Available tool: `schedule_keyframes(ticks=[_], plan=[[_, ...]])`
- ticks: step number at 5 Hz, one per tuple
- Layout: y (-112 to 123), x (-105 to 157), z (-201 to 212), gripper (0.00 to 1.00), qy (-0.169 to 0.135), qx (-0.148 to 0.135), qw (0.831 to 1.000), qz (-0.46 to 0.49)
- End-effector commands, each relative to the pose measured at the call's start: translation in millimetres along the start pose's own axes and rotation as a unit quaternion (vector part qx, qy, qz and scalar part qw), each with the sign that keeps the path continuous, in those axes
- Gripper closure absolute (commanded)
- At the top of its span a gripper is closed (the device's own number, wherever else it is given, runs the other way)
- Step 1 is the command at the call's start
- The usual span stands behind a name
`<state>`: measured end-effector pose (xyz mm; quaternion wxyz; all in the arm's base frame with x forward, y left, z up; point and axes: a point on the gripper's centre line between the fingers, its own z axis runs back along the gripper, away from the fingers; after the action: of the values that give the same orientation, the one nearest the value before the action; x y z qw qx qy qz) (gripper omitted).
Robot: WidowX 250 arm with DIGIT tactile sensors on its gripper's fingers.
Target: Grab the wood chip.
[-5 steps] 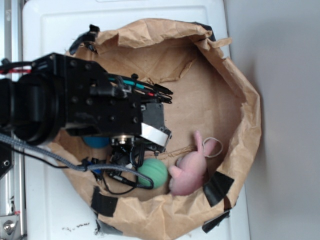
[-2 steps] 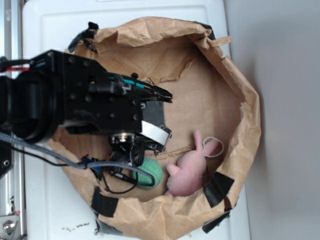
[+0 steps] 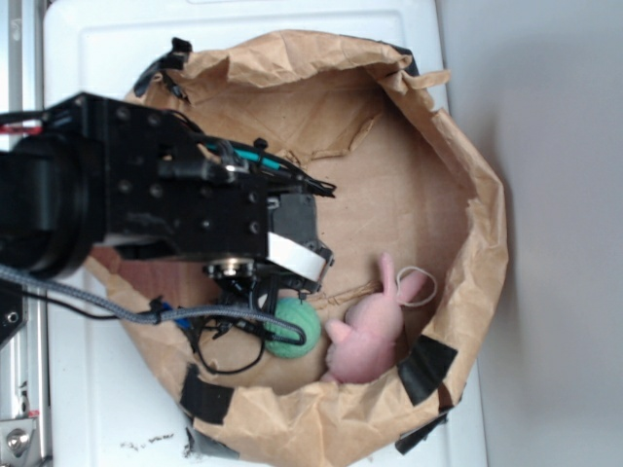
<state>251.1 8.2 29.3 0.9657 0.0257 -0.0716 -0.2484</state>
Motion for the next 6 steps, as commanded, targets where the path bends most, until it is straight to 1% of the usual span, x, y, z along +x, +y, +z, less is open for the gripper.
schedule_keyframes(ticks=[1, 2, 3, 4, 5, 6], plan=[[18.6, 9.8, 36.9, 1.0, -0.051, 0.027, 0.998, 0.02], [23.1, 12.2, 61.6, 1.0, -0.077, 0.022, 0.996, 0.032], [28.4, 0.8, 77.3, 1.0, -0.086, 0.017, 0.996, 0.034], [22.3, -8.5, 80.2, 1.0, -0.082, 0.011, 0.996, 0.023], [16.9, -13.1, 73.2, 0.0, -0.063, 0.015, 0.998, 0.008], [15.7, -13.3, 56.9, 0.0, -0.036, 0.02, 0.999, -0.014]])
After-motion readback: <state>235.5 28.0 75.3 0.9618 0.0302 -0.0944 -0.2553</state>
